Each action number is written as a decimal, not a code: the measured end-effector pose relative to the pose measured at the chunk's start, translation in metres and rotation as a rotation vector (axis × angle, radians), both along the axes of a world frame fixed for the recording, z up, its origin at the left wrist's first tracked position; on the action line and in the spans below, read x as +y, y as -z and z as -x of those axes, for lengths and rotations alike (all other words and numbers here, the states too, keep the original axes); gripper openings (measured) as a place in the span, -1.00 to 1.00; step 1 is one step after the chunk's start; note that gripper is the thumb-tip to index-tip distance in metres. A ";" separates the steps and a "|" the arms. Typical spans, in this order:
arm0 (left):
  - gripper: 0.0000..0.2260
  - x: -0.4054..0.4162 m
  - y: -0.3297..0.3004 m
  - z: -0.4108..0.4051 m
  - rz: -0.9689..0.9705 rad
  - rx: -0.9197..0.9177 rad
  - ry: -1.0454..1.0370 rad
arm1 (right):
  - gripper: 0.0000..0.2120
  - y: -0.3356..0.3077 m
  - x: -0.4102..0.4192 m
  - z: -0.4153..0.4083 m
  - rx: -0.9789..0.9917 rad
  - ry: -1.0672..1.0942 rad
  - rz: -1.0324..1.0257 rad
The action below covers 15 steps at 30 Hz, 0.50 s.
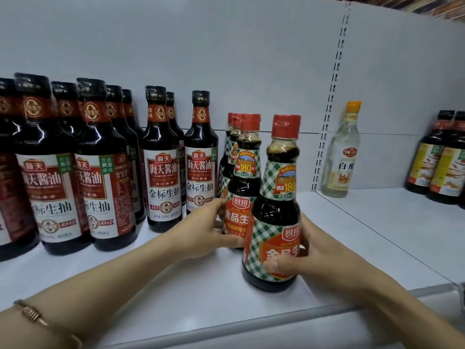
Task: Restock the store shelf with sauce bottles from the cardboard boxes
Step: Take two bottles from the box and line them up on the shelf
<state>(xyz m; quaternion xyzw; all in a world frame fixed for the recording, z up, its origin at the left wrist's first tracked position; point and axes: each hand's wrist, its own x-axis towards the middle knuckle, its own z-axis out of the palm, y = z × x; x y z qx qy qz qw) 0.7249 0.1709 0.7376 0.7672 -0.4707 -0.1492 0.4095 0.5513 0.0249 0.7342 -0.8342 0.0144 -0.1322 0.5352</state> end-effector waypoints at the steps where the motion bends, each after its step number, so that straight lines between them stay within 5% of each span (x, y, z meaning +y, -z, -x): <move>1: -0.41 0.000 0.000 0.000 -0.002 -0.008 0.009 | -0.19 0.002 0.002 -0.001 -0.015 0.018 0.004; 15: -0.51 0.002 0.004 -0.003 0.004 -0.024 0.006 | -0.20 0.008 0.013 -0.007 -0.084 0.161 0.131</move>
